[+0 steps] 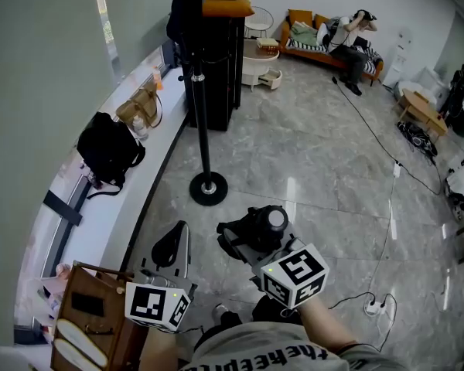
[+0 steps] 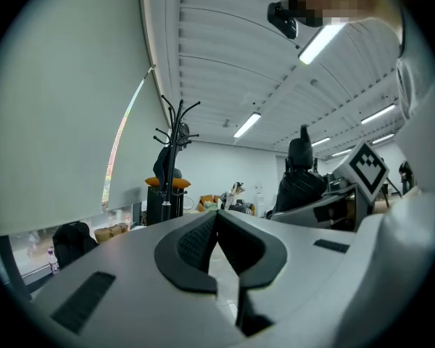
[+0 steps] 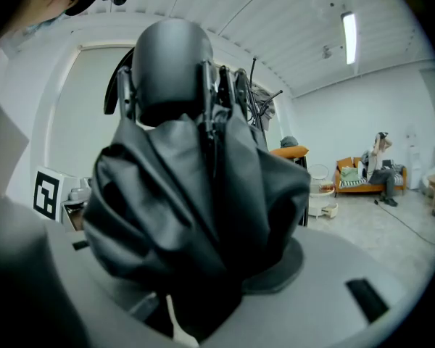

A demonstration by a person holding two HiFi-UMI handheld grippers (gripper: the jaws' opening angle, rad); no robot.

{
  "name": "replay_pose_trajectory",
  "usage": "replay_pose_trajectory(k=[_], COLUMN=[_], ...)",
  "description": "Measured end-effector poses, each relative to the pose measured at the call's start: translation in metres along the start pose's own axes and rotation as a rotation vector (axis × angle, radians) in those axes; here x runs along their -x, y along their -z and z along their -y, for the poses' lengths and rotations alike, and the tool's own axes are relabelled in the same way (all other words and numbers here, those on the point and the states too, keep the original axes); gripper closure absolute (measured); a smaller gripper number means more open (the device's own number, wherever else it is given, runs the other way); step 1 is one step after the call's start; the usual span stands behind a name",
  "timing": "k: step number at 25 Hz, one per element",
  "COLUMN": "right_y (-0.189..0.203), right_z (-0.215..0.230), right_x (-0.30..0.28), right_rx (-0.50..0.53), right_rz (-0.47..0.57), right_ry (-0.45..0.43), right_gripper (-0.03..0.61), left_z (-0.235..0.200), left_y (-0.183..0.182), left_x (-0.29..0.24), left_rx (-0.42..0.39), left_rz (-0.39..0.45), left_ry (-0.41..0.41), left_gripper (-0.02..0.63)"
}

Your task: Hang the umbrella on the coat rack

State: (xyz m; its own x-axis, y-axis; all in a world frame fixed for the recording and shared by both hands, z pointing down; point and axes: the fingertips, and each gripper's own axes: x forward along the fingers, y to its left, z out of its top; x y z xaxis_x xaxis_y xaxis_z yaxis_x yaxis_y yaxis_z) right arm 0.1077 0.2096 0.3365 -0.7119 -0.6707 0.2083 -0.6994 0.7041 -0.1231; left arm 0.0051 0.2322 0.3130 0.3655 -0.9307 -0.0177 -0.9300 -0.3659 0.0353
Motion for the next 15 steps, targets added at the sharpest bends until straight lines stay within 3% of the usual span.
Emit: replay_pose_trajectory(k=[9,15], right_y=[0.004,-0.004], right_z=[0.01,0.029], right_x=[-0.017,-0.044], right_rx=[-0.118,0.001], right_rz=[-0.01,-0.025], right_ry=[-0.02,-0.017], right_gripper=[0.324,0.322], left_z=[-0.021,-0.037], left_y=[0.009,0.011], left_x=[-0.016,-0.041], left_rx=[0.015,0.019], left_rz=[-0.011,-0.021], left_ry=[0.021,-0.018], left_gripper=[0.598,0.598])
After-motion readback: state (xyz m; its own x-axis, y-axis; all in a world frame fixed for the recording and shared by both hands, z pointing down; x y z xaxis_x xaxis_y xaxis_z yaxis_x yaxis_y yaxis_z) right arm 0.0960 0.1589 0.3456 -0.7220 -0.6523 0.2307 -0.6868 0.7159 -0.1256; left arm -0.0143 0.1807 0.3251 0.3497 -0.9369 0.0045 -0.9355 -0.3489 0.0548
